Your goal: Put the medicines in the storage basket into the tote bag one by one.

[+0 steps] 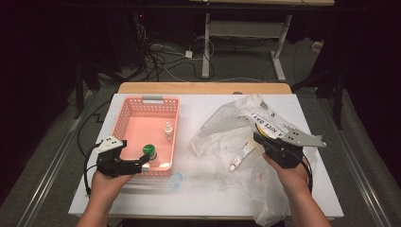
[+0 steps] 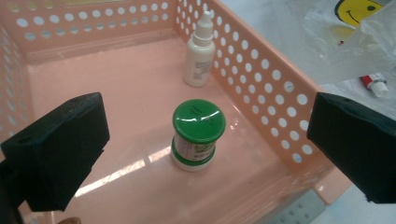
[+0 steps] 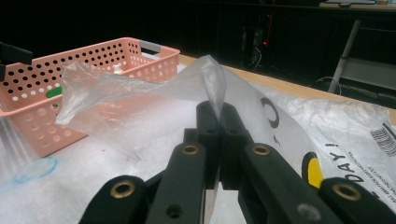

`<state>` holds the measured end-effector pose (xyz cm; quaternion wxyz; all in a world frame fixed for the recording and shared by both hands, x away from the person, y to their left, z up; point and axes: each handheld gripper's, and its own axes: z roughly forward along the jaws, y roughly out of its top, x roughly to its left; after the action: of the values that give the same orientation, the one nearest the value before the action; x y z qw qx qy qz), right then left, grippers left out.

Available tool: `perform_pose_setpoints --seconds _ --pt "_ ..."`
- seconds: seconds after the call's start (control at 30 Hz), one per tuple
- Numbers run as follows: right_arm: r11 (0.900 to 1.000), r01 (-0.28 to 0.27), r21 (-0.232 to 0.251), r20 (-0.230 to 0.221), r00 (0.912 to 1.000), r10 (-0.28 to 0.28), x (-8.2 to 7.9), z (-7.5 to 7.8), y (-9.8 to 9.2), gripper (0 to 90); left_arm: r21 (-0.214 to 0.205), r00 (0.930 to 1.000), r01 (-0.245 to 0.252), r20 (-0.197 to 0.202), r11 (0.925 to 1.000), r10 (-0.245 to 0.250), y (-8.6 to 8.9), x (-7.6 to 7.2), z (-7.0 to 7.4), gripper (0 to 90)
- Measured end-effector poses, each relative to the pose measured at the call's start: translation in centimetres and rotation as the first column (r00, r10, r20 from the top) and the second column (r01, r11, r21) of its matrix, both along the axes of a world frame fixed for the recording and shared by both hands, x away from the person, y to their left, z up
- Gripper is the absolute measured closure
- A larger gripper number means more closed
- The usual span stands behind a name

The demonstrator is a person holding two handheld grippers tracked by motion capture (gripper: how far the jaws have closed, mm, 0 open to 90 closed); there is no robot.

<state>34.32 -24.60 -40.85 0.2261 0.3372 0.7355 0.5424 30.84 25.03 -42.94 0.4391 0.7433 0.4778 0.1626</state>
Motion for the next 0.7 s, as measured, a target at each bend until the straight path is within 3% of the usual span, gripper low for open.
perform_pose_setpoints --seconds 0.5,0.7 --pt "1.0000 -0.006 0.004 -0.001 1.0000 0.006 0.0 0.0 0.0 90.0 -0.020 0.9996 -0.017 -0.023 0.9997 0.017 0.1 1.0 0.7 0.3" --pt "1.0000 -0.006 0.006 0.000 1.0000 0.006 0.0 0.1 0.0 90.0 0.022 0.9978 0.003 -0.066 0.9997 -0.001 -0.3 2.4 1.4 0.3"
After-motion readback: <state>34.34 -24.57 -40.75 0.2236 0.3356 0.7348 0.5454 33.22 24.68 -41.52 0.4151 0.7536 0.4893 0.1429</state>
